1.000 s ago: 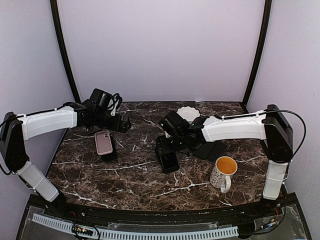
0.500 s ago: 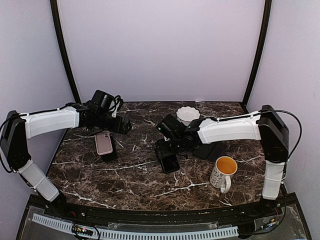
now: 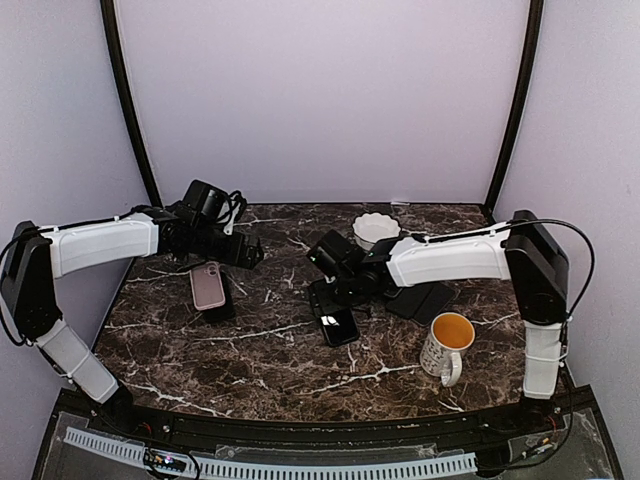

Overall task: Put the phone into the phone case
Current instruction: Install the phone into the phone case.

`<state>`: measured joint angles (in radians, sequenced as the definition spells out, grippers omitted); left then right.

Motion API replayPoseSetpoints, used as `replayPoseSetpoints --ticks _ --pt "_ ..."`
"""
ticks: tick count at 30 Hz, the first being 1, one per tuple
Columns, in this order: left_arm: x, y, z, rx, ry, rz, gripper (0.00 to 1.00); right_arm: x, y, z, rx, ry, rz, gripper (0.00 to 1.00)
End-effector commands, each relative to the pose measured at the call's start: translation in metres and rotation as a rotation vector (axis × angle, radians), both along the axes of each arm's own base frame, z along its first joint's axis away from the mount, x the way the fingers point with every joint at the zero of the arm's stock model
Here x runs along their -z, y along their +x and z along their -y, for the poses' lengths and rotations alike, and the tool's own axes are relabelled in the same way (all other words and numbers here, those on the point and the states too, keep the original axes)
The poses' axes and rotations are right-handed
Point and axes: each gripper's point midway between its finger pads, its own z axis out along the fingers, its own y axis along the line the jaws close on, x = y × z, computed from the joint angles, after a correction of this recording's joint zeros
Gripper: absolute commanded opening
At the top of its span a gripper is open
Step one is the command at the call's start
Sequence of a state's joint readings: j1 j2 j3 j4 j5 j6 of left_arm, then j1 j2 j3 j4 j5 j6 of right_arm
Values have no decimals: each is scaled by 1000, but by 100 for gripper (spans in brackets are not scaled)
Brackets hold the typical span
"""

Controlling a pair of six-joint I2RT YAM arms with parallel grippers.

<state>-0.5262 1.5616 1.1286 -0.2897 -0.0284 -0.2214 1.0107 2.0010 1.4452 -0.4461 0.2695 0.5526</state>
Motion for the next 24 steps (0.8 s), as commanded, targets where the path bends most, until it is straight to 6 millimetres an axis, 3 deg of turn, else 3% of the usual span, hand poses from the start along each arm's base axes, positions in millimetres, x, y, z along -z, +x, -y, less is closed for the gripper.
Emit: replayPoseSetpoints --ticks 1,6,15,18,24 --pt "1 -4 2 15 -5 -14 99 23 -8 12 6 -86 -42 32" --pt "2 -4 3 14 -7 -17 99 27 -3 14 21 -100 -31 43" --pt "4 -4 4 17 -10 -25 99 38 2 19 38 -123 -37 49" --pt "4 -4 3 17 -7 -25 99 43 1 23 53 -136 -48 58" --pt "4 -4 4 16 -9 -26 99 46 2 25 63 -143 -39 64"
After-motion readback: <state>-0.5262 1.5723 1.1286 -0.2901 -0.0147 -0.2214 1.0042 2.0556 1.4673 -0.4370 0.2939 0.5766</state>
